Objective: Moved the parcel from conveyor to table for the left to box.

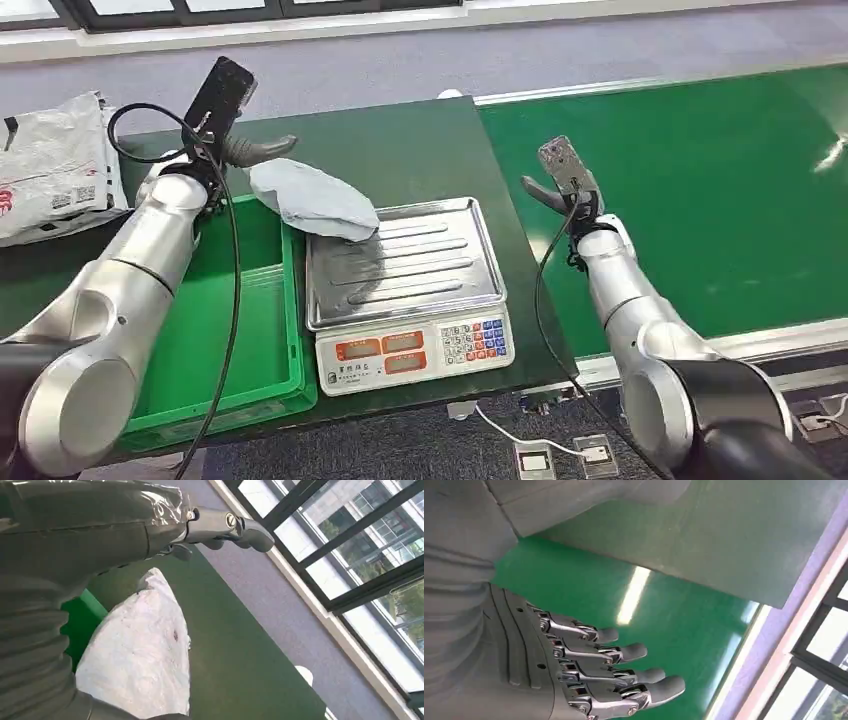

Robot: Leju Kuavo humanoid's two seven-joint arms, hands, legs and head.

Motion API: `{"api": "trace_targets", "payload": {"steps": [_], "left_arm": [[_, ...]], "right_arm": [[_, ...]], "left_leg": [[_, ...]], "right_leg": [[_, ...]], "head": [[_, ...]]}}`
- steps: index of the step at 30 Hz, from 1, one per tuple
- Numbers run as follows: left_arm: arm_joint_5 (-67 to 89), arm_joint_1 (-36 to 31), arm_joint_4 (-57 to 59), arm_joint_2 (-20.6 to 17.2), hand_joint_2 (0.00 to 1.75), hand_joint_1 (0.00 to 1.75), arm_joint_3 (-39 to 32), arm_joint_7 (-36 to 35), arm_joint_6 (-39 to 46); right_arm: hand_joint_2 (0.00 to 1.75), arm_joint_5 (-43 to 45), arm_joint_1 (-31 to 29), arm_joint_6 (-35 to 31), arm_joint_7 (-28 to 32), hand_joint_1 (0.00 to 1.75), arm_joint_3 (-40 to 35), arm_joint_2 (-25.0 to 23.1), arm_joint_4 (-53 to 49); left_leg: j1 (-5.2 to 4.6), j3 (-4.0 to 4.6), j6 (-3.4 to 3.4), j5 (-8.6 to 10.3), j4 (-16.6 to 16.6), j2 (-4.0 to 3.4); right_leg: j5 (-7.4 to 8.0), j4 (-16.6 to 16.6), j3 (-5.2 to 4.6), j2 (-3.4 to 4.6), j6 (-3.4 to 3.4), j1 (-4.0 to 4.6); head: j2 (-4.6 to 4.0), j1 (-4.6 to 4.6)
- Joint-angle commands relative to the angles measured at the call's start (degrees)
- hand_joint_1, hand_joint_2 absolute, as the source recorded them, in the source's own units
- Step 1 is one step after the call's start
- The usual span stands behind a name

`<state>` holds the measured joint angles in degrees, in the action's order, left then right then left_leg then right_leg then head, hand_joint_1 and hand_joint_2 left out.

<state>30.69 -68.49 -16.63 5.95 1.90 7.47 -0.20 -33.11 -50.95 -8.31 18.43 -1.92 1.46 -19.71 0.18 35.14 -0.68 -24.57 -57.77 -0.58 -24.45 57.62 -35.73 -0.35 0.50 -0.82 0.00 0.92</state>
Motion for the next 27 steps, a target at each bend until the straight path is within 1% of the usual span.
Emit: {"api": "trace_targets", "payload": {"steps": [1, 4, 5, 7, 8, 9, 10, 11, 13, 14, 16, 19, 22, 26, 27], "left_arm": [[26.12, -2.62, 4.38, -2.83, 1.75, 0.0, 24.87, -7.72, 4.65], [39.15, -0.57, 5.02, -2.36, 1.75, 0.0, 37.14, -9.02, 1.98], [42.54, 0.35, 5.3, -1.9, 1.75, 0.0, 40.37, -8.96, -0.6], [44.36, 1.49, 5.46, -1.45, 1.75, 0.0, 42.21, -7.17, -4.54], [44.58, 1.68, 5.32, -1.48, 1.75, 0.0, 42.63, -4.46, -6.83], [43.33, 1.86, 5.23, -1.48, 1.75, 0.0, 41.5, -2.74, -7.75], [44.23, 1.88, 5.08, -1.56, 1.75, 0.0, 42.56, -1.61, -8.12], [46.31, 1.79, 5.12, -1.56, 1.75, 0.0, 45.0, 0.82, -8.68], [46.27, 1.88, 5.04, -1.56, 1.75, 0.0, 45.41, 4.22, -10.92], [48.2, 1.95, 5.01, -1.61, 1.75, 0.0, 47.41, 4.54, -10.87], [51.37, 2.25, 5.37, -1.43, 1.75, 0.0, 50.8, 5.15, -11.97], [51.66, 2.38, 5.46, -1.38, 1.75, 0.0, 51.14, 5.24, -12.32], [52.14, 2.65, 5.36, -1.68, 1.75, 0.0, 51.72, 5.3, -12.1], [53.18, 2.85, 5.39, -1.95, 1.75, 0.0, 53.16, 6.26, -12.09], [52.86, 3.23, 5.09, -2.15, 1.75, 0.0, 52.92, 6.75, -11.26]], "right_arm": [[1.75, 0.02, -2.48, 0.99, -0.46, 0.0, 0.14, -0.98, 3.74], [1.75, 0.14, -2.51, 1.27, -0.61, 0.0, -0.2, -1.68, 3.98], [1.75, 0.15, -2.5, 1.38, -0.59, 0.0, -0.45, -1.77, 4.07], [1.75, 0.55, -2.5, 1.96, -0.27, 0.0, -0.51, -1.81, 4.1], [1.75, 0.67, -2.53, 2.11, 0.0, 0.0, -0.66, -1.77, 4.02], [1.75, 0.89, -2.38, 2.2, 0.18, 0.0, -0.62, -1.64, 3.85], [1.75, 1.0, -2.21, 2.26, 0.34, 0.0, -0.66, -1.35, 3.7], [1.75, 1.23, -1.84, 2.35, 0.54, 0.0, -0.6, -0.89, 3.52], [1.75, 1.59, -1.39, 2.4, 0.98, 0.0, -0.63, -0.41, 3.33], [1.75, 1.78, -1.16, 2.27, 1.18, 0.0, -0.56, -0.2, 3.21], [1.75, 2.18, -0.82, 2.25, 1.56, 0.0, -0.59, -0.01, 3.16], [1.75, 2.25, -0.84, 2.26, 1.61, 0.0, -0.62, -0.16, 3.2], [1.75, 2.39, -0.94, 1.96, 1.34, 0.0, -0.62, -0.79, 3.15], [1.75, 2.29, -0.98, 1.91, 0.97, 0.0, -0.99, -1.35, 3.33], [1.75, 2.43, -0.85, 1.91, 0.91, 0.0, -0.98, -1.46, 3.35]], "left_leg": [[0.05, -0.07, 0.01, -0.05, -0.02, -0.01], [0.0, -0.08, 0.0, -0.02, 0.03, 0.02], [0.0, -0.16, 0.0, -0.02, 0.08, 0.06], [-0.01, -0.19, 0.01, -0.01, 0.13, 0.13], [-0.03, -0.11, 0.02, -0.01, 0.08, 0.17], [-0.02, -0.21, 0.02, -0.03, 0.14, 0.13], [0.0, -0.09, 0.02, -0.04, 0.06, 0.11], [0.01, -0.15, 0.02, -0.05, 0.09, 0.06], [0.04, -0.1, 0.01, -0.05, 0.04, 0.16], [0.02, -0.02, 0.01, -0.03, 0.02, 0.2], [0.02, -0.14, 0.01, -0.03, 0.09, 0.2], [-0.01, -0.06, 0.01, -0.02, 0.05, 0.18], [0.02, -0.2, 0.0, -0.04, 0.11, 0.2], [-0.02, -0.11, -0.01, -0.03, 0.08, -0.08], [0.02, -0.21, -0.02, -0.04, 0.12, -0.13]], "right_leg": [[-0.02, -0.03, 0.08, 0.07, -0.03, 0.05], [-0.01, -0.04, 0.08, 0.03, -0.02, -0.02], [-0.02, -0.08, 0.17, -0.01, -0.03, -0.02], [-0.02, -0.12, 0.22, -0.08, -0.02, -0.02], [-0.03, -0.08, 0.16, -0.13, 0.01, -0.04], [-0.03, -0.15, 0.25, -0.08, 0.0, -0.04], [-0.02, -0.1, 0.16, -0.06, 0.01, -0.01], [-0.02, -0.12, 0.19, 0.01, 0.0, -0.01], [-0.04, -0.1, 0.18, -0.07, -0.01, 0.02], [-0.04, -0.06, 0.11, -0.13, 0.0, 0.0], [-0.05, -0.13, 0.21, -0.13, -0.02, 0.0], [-0.04, -0.06, 0.1, -0.12, 0.0, -0.02], [-0.05, -0.14, 0.26, -0.12, -0.02, 0.01], [0.0, -0.06, 0.1, 0.08, 0.0, -0.03], [0.02, -0.13, 0.19, 0.14, -0.03, 0.01]], "head": [[0.0, 0.0], [0.0, 0.0], [0.0, -0.02], [0.0, -0.02], [0.0, -0.02], [0.0, -0.02], [0.0, -0.02], [0.0, -0.02], [0.0, 0.0], [0.0, -0.02], [0.0, -0.02], [0.0, -0.02], [0.0, -0.02], [0.0, -0.02], [0.0, 0.0]]}}
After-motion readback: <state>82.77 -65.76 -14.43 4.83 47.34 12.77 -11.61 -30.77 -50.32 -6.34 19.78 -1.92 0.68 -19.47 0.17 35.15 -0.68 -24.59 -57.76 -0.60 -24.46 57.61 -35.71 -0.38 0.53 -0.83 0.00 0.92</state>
